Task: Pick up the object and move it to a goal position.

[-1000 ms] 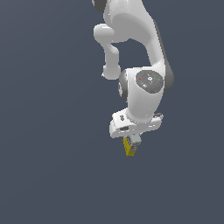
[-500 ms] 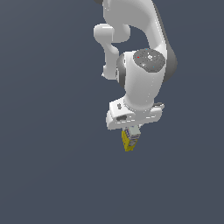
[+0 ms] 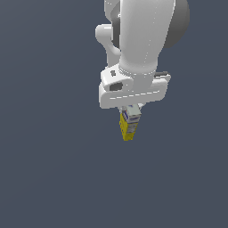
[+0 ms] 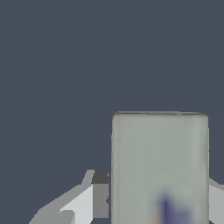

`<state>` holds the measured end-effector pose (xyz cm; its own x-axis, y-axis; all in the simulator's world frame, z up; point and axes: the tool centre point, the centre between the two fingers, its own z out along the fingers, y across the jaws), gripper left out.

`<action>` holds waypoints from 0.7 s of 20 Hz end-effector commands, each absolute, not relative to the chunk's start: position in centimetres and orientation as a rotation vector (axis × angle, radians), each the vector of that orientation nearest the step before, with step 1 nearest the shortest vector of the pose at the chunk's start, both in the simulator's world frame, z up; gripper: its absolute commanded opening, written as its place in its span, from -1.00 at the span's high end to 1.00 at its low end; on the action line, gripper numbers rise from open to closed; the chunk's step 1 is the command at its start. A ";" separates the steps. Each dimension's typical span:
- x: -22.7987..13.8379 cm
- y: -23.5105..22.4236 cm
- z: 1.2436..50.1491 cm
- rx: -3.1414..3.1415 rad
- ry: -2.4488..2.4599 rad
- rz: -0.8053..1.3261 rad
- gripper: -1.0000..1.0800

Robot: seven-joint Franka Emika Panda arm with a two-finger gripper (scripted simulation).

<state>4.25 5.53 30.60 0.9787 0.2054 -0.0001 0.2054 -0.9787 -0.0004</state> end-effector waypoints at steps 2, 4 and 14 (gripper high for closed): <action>3.5 4.6 34.7 -3.124 -0.325 0.000 1.00; 3.1 4.1 36.9 -3.124 -0.325 0.000 1.00; 1.5 1.6 47.5 -3.124 -0.325 0.000 1.00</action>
